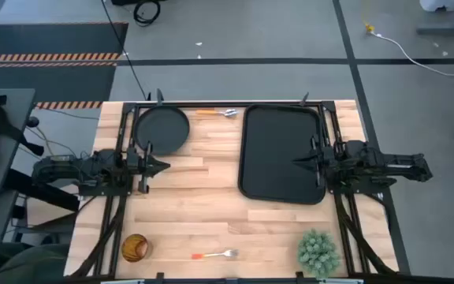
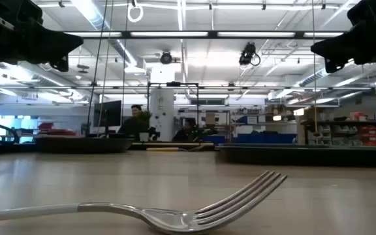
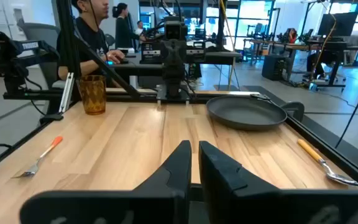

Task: Pick and place plate/cup/fork/spoon on tray

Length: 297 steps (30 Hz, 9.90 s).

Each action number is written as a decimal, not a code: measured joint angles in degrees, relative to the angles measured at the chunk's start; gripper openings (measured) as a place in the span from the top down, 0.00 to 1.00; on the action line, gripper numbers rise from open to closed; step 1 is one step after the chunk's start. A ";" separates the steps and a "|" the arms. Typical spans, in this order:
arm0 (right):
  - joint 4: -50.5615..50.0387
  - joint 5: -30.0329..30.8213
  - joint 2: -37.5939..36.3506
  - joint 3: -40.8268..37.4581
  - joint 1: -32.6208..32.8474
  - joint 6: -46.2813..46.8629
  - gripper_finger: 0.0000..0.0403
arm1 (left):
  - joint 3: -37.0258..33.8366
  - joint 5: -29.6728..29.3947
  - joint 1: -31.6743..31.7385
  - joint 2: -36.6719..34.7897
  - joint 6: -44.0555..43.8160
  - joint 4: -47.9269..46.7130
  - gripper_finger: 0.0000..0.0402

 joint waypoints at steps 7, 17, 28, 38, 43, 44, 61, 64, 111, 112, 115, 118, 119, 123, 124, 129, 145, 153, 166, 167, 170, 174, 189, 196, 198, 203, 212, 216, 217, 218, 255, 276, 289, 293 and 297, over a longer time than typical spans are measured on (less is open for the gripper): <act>0.00 0.00 0.00 0.02 0.00 0.00 0.91 | 0.00 0.00 -0.01 0.02 0.01 0.00 0.97; 0.00 0.00 -0.01 0.01 0.00 0.00 0.91 | 0.00 0.00 -0.01 0.02 0.02 0.00 0.97; -0.01 0.00 0.00 0.01 -0.01 0.00 0.91 | 0.02 0.00 0.00 0.00 0.00 0.00 0.97; -0.01 0.00 0.00 0.01 0.00 0.01 0.91 | 0.02 0.00 -0.02 0.00 0.02 0.00 0.97; 0.00 0.00 -0.01 0.02 -0.01 0.00 0.91 | 0.00 0.00 -0.02 0.00 0.02 0.00 0.97; 0.00 0.00 -0.01 0.00 -0.01 0.01 0.91 | 0.02 0.00 -0.02 0.00 0.02 0.00 0.97; 0.00 0.00 0.01 0.02 0.01 0.00 0.91 | 0.00 0.00 -0.02 0.00 0.00 0.00 0.97; 0.00 0.00 0.01 0.02 -0.01 0.01 0.91 | 0.01 0.00 0.00 0.01 0.01 0.00 0.97; -0.03 0.00 0.01 0.02 -0.01 0.02 0.91 | 0.21 4.42 0.11 6.95 -19.36 11.17 0.97; -0.02 0.00 -0.01 0.02 0.01 0.00 0.91 | 0.82 4.19 0.11 9.12 -18.82 11.06 0.97; -0.02 0.00 0.00 0.01 -0.01 0.00 0.91 | 4.82 4.07 0.11 17.57 -15.80 11.60 0.97; -0.02 0.00 0.00 0.00 0.00 0.02 0.91 | 9.83 4.01 0.07 27.03 -13.06 11.93 0.97; -0.02 0.00 0.00 0.02 0.00 0.02 0.91 | 11.44 4.02 0.05 30.20 -12.14 11.99 0.97; -0.04 0.00 -0.01 0.02 -0.01 0.00 0.91 | 17.41 4.02 0.00 41.78 -10.29 13.22 0.97; -0.03 0.00 -0.01 0.00 0.01 0.00 0.91 | 18.60 4.02 0.00 44.47 -10.41 13.46 0.97; -0.02 0.00 0.00 0.02 -0.01 0.00 0.91 | 22.70 4.02 0.00 56.88 -10.11 14.27 0.97; -0.03 0.00 0.00 0.01 0.01 0.02 0.91 | 40.36 -1.64 -11.19 91.97 -3.29 23.66 0.71; -0.04 0.00 0.00 0.01 0.00 0.00 0.91 | 55.90 -7.16 -13.35 108.25 0.21 22.37 0.42; -0.04 0.00 0.00 0.00 0.00 0.01 0.91 | 77.44 -7.88 -8.12 127.01 1.14 10.95 0.45; -0.04 0.00 -0.01 0.00 0.01 0.01 0.91 | 77.90 -7.68 -7.99 127.56 0.41 10.96 0.46; -0.02 0.00 0.01 0.00 -0.01 0.00 0.91 | 78.51 -7.80 -7.73 128.63 -0.41 11.20 0.48; 0.00 0.00 -0.01 0.00 0.01 0.01 0.91 | 78.49 -7.75 -7.65 128.98 -1.68 10.61 0.52; -0.04 0.00 -0.01 0.00 0.01 0.02 0.91 | 78.53 -9.27 -9.18 128.76 -1.79 7.62 0.88; -0.04 0.00 0.01 0.00 0.01 0.01 0.91 | 78.54 -7.86 -10.95 127.57 -0.75 4.34 0.88; -0.04 0.00 -0.01 0.00 -0.01 0.00 0.91 | 78.51 -7.15 -11.79 126.71 0.64 2.31 0.86; 0.02 -0.02 -0.01 0.01 0.00 0.00 0.91 | 78.36 -4.21 -13.26 120.97 6.42 -9.25 0.84; 0.07 0.02 -0.01 0.00 -0.01 0.02 0.91 | 78.43 8.80 -9.72 108.51 19.73 -34.22 0.88; 0.45 0.02 -0.01 0.00 -0.01 0.01 0.91 | 78.49 12.25 -6.91 104.78 27.37 -46.99 0.87; 0.58 -0.01 -0.01 0.00 0.00 0.00 0.91 | 78.49 12.24 -6.20 104.18 29.22 -50.26 0.87; 0.81 0.00 -0.01 0.00 0.00 0.01 0.91 | 78.49 12.23 -5.51 103.86 31.42 -53.62 0.87; 1.07 0.00 -0.01 0.00 -0.01 0.01 0.91 | 67.82 0.98 -6.12 103.88 29.96 -68.18 0.66; 1.66 -0.21 0.01 0.00 0.01 0.02 0.91 | 73.24 -14.87 -2.00 107.79 -2.98 0.14 0.67; 3.04 -0.21 0.08 0.04 0.00 0.02 0.91 | 87.80 -16.98 -0.02 128.33 -13.11 9.12 0.77; 3.03 -0.22 0.10 0.04 0.01 0.02 0.91 | 95.36 -17.00 -0.44 133.99 -13.26 4.47 0.80; 3.06 -0.22 0.10 0.04 -0.01 0.02 0.91 | 100.77 -16.82 -1.14 139.09 -13.52 3.45 0.82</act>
